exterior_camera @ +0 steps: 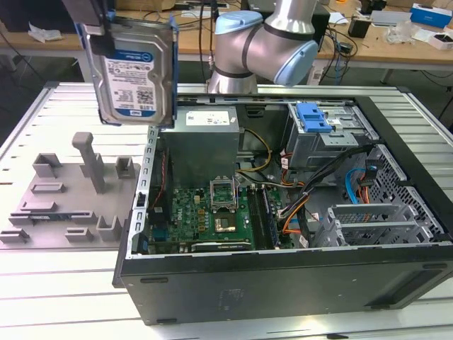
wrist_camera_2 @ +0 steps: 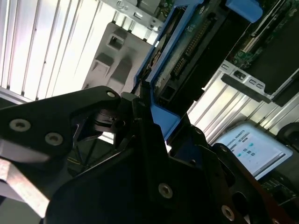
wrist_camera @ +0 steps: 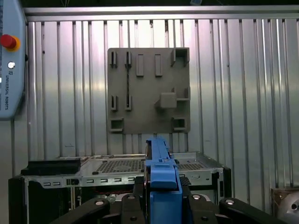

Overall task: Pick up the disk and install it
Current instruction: 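Pick up the disk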

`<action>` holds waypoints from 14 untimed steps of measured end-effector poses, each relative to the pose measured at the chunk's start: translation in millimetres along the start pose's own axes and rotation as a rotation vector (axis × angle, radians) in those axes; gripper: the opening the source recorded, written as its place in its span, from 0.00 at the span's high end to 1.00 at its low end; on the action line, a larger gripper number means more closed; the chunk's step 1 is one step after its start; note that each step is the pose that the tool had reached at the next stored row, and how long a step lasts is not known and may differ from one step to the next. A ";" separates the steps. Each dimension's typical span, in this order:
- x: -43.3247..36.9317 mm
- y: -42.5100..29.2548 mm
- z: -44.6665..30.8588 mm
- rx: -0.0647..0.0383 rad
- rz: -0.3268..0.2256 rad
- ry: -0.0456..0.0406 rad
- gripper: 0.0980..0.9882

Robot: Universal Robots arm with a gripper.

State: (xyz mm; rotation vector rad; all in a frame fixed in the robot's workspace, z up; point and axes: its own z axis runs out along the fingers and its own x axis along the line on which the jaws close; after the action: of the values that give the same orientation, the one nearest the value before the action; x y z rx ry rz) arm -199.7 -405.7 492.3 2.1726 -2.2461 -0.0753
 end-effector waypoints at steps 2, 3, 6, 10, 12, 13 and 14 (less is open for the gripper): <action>3.0 -5.9 -1.1 -0.001 0.000 0.0005 0.70; 6.2 -11.2 -2.3 -0.001 0.000 0.0004 0.70; 12.9 -24.2 -3.7 -0.001 -0.001 0.0004 0.70; 21.8 -42.9 -5.3 -0.002 -0.001 0.0005 0.70; 27.5 -58.0 -6.2 -0.003 -0.002 0.0006 0.70; 29.1 -62.6 -6.4 -0.003 -0.002 0.0006 0.70; 30.2 -66.0 -6.6 -0.004 -0.002 0.0006 0.70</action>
State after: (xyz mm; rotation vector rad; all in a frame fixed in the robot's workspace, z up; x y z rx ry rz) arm -134.5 -438.3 495.2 2.1728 -2.2418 -0.0787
